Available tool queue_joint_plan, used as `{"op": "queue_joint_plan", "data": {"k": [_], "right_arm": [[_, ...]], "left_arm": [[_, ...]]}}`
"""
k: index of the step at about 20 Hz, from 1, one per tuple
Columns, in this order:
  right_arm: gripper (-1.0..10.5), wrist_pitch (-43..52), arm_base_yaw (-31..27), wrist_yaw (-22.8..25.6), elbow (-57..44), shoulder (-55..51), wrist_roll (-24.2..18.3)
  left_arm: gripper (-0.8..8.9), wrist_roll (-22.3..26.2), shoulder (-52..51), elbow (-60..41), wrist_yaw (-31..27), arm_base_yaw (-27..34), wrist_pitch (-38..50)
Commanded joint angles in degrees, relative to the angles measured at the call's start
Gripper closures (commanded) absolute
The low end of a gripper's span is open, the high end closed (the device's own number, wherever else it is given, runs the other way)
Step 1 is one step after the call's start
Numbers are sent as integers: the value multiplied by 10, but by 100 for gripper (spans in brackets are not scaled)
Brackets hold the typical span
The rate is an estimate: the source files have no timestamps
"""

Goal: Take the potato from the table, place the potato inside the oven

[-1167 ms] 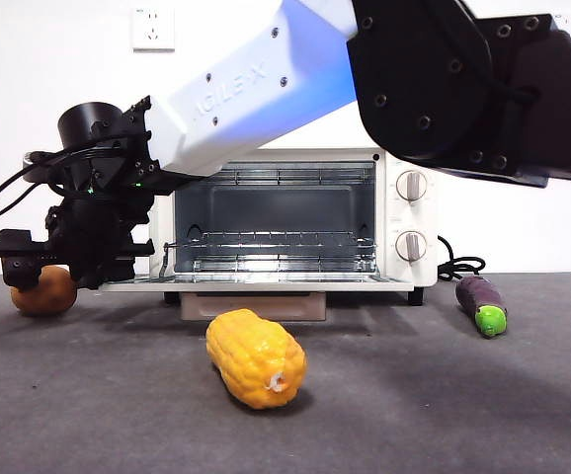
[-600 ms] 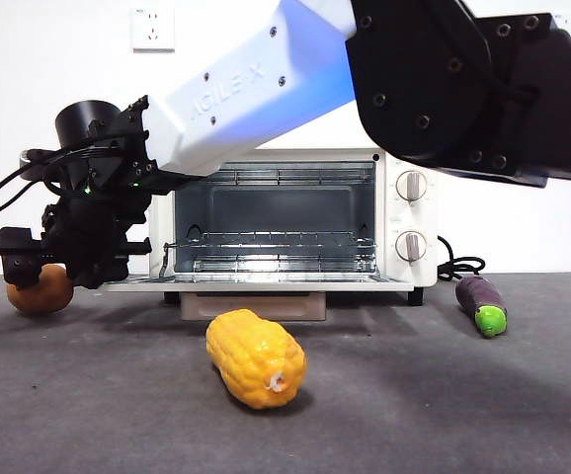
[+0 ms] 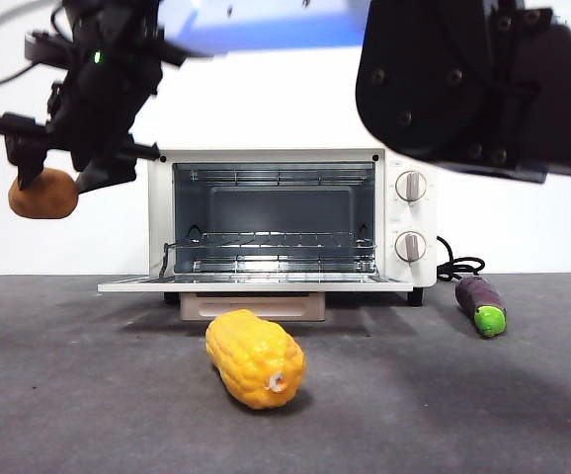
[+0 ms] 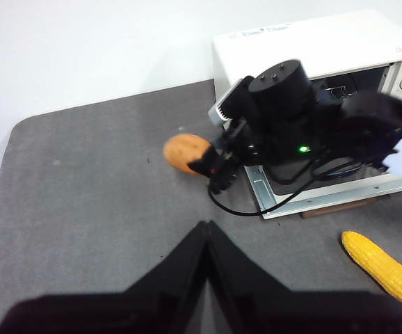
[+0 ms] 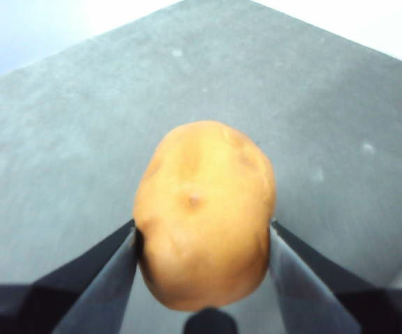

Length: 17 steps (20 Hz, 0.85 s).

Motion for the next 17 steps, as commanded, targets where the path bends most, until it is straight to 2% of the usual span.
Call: {"op": "queue_joint_plan", "data": {"k": [1,3,5,10,13,17], "right_arm": [[763,-88,2,-2,41,-28,-11],[768,-139,2,4,41,-70,-22],[826,-188,2,5,41,-117,-21],[828,-282,2,56,41,-236,-36],[828,-334,2,56,40,-300,-36],[828,-347,2,60,40,-359,-26]], "left_arm": [[820,6,-2,1,-1,2,2],[820,6,-2,1,3,2,2],[820,6,-2,1,8,2,2],[819,4,-2,1,34,2,2],[820,2,-2,1,35,2,2],[819,2,-2,1,34,2,2]]}}
